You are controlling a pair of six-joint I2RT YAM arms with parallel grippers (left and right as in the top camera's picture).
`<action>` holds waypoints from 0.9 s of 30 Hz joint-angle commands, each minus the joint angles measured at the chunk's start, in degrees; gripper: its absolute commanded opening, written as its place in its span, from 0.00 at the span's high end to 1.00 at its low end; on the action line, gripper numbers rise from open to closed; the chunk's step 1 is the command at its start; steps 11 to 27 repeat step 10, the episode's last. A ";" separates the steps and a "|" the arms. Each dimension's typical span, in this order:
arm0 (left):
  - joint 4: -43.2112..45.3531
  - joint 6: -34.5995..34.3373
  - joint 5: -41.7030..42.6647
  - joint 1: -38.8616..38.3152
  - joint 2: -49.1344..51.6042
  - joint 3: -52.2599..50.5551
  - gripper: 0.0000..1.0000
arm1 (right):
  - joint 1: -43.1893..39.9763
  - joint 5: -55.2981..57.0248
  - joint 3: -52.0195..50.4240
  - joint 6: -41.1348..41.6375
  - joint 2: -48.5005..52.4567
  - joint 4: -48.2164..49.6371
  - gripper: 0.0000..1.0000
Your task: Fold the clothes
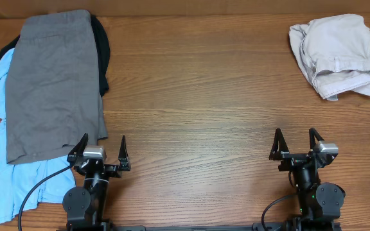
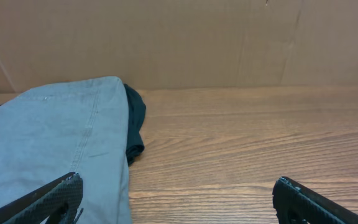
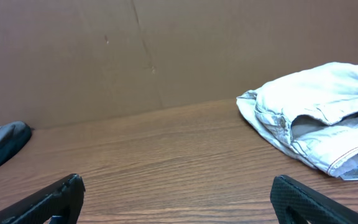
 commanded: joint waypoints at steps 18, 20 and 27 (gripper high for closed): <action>0.15 -0.79 0.24 0.22 -0.74 -0.39 0.00 | 0.13 0.39 -0.61 -0.04 -0.57 0.31 0.00; 0.15 -0.79 0.24 0.22 -0.74 -0.39 0.00 | 0.13 0.39 -0.61 -0.04 -0.57 0.31 0.00; 0.15 -0.79 0.24 0.22 -0.74 -0.39 0.00 | 0.13 0.39 -0.61 -0.04 -0.57 0.31 0.00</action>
